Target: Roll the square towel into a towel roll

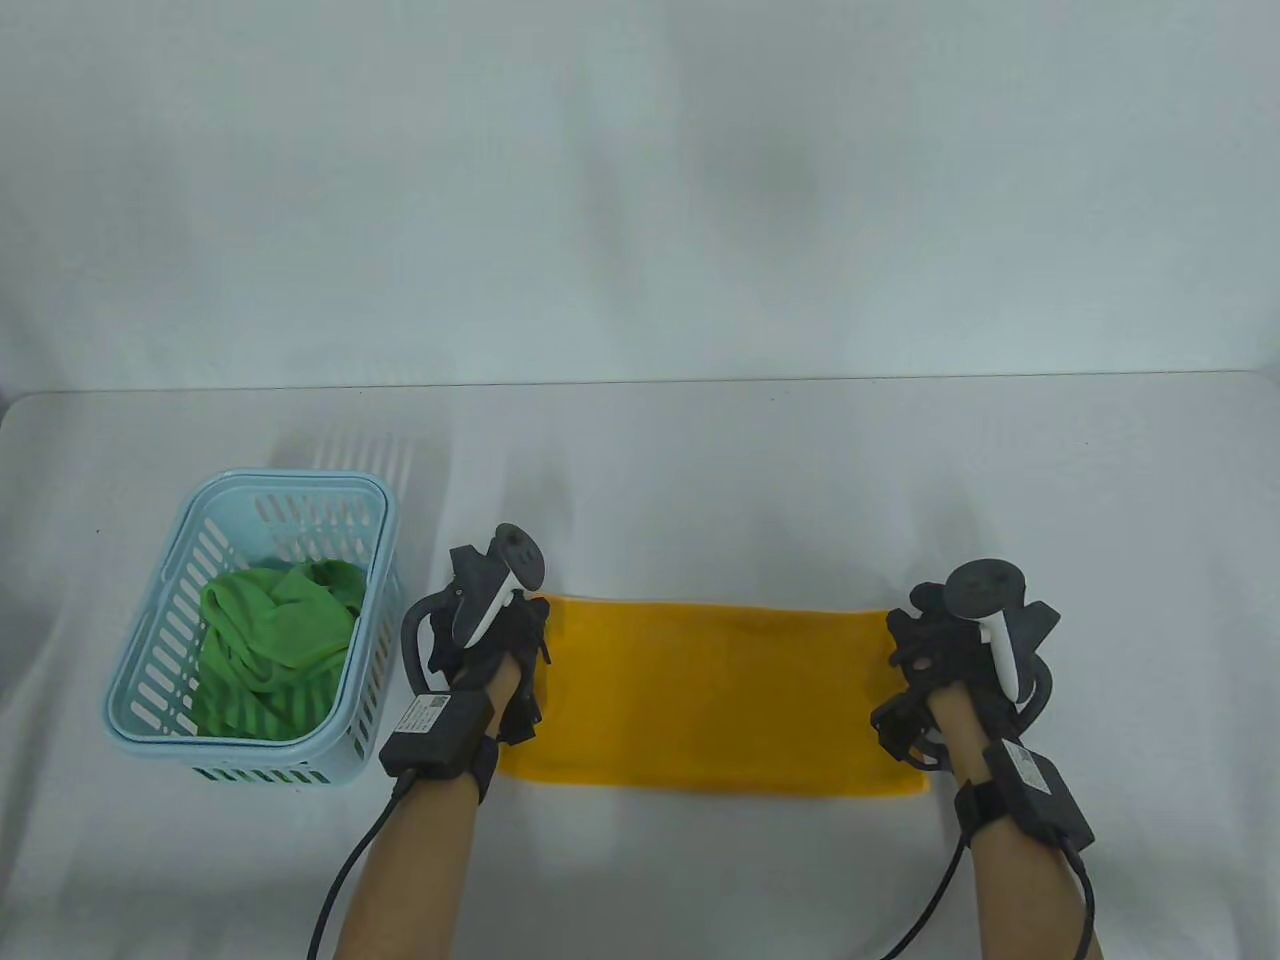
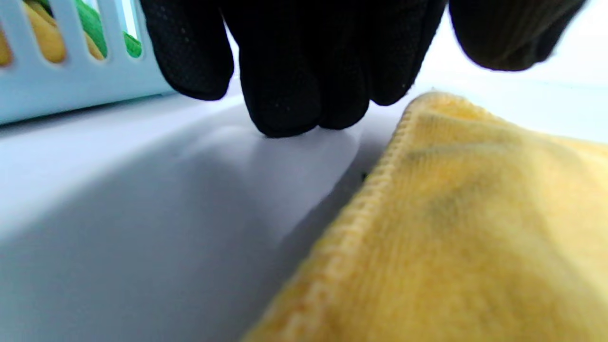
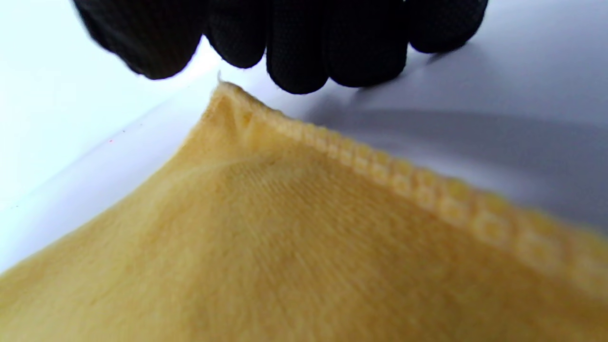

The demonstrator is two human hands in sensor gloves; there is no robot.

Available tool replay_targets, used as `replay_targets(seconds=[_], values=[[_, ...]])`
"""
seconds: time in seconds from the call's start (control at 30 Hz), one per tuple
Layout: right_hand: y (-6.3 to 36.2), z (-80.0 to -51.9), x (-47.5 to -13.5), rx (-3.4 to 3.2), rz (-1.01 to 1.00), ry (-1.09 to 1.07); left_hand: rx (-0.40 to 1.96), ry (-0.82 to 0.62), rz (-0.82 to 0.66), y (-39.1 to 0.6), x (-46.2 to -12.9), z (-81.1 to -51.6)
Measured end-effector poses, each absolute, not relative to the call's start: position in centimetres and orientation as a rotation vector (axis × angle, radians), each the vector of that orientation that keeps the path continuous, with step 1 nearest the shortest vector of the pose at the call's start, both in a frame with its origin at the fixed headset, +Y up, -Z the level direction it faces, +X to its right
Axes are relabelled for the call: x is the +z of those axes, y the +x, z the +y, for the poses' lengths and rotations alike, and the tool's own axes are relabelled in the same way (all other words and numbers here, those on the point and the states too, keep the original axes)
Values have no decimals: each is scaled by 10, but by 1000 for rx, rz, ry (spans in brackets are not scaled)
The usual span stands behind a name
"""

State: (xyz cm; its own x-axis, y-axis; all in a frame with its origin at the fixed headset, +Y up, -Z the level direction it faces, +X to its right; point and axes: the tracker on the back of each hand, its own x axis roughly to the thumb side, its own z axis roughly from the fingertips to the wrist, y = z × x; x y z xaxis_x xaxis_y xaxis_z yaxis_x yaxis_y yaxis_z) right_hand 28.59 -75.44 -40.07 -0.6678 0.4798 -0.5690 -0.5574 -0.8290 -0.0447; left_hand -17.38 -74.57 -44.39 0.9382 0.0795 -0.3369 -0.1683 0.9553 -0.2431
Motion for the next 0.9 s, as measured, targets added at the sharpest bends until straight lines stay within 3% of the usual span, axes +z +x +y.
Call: replay_targets(seconds=[0.3,0.47,0.9], values=[[288,-748,-395,2439,150,-771,150,-261,322,-176,-441,-736],[279,-734,-389,2477,79,-705,126,-199,248,-170,-430,-714],[215,-677,-362,2589,-174,-325,334,-13,1,-179,-342,-653]])
